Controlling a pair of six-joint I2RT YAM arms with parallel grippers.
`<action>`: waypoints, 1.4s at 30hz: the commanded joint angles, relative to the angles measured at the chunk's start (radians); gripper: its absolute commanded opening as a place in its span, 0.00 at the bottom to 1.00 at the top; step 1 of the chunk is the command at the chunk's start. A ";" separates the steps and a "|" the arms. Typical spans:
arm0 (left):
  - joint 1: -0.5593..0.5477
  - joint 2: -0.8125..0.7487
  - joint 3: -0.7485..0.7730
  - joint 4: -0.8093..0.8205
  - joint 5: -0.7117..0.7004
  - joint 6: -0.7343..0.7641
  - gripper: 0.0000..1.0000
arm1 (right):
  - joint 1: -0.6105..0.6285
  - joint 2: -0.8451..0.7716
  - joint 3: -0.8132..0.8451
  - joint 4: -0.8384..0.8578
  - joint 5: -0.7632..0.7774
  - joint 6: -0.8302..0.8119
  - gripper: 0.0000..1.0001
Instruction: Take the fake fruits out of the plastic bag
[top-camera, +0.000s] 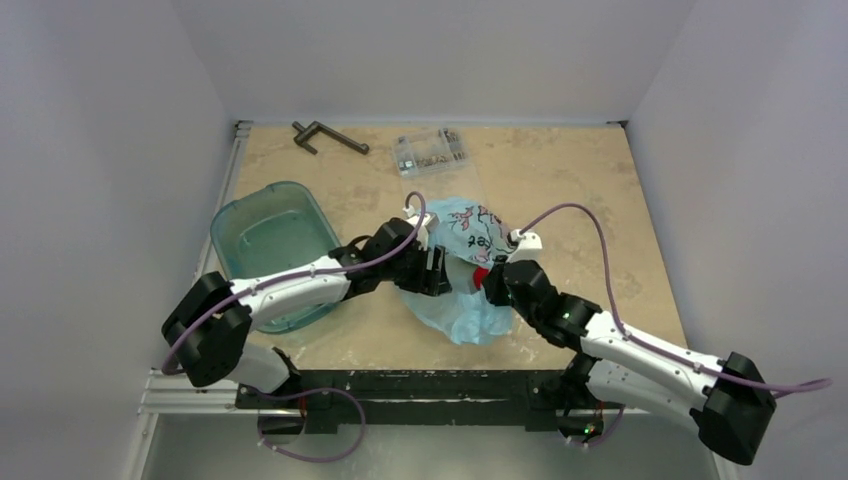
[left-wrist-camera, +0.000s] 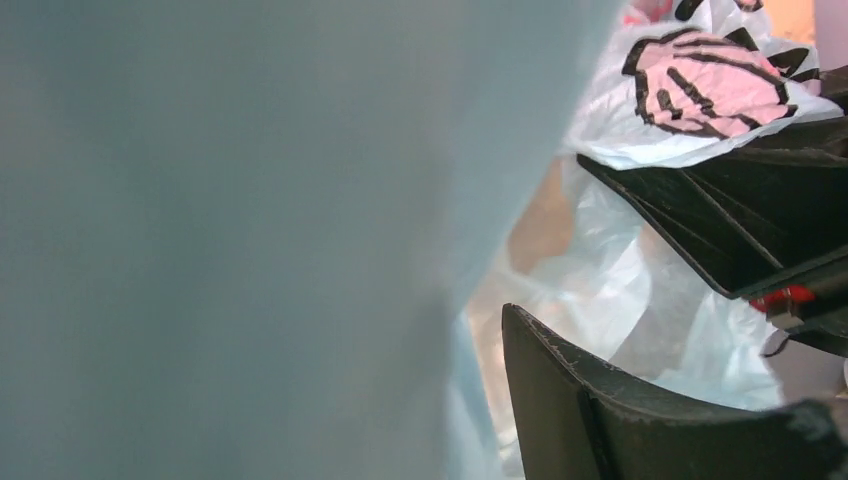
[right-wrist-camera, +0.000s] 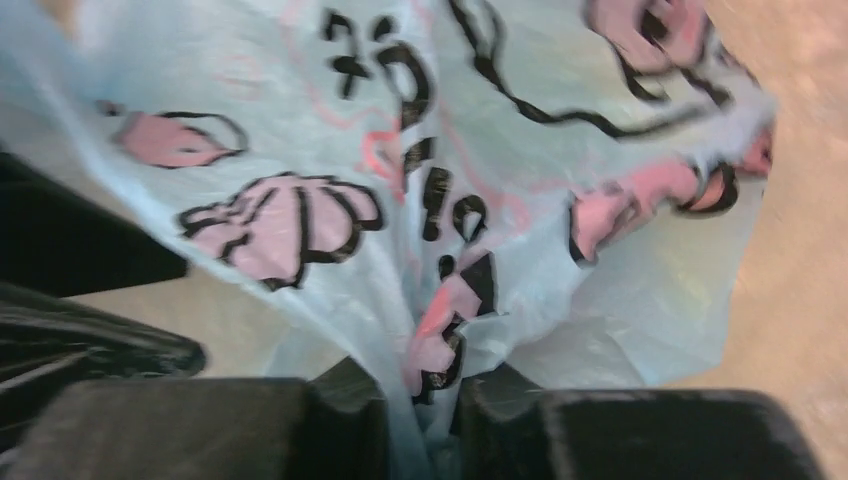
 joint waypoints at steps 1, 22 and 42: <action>0.000 -0.048 0.028 0.017 0.016 0.000 0.68 | -0.003 -0.019 -0.006 0.382 -0.184 -0.312 0.02; -0.002 -0.056 0.062 0.047 0.043 -0.018 0.69 | -0.013 0.078 -0.093 -0.099 -0.190 0.338 0.00; -0.003 -0.097 0.011 0.032 -0.027 -0.027 0.67 | -0.082 0.355 0.163 0.293 -0.237 -0.391 0.00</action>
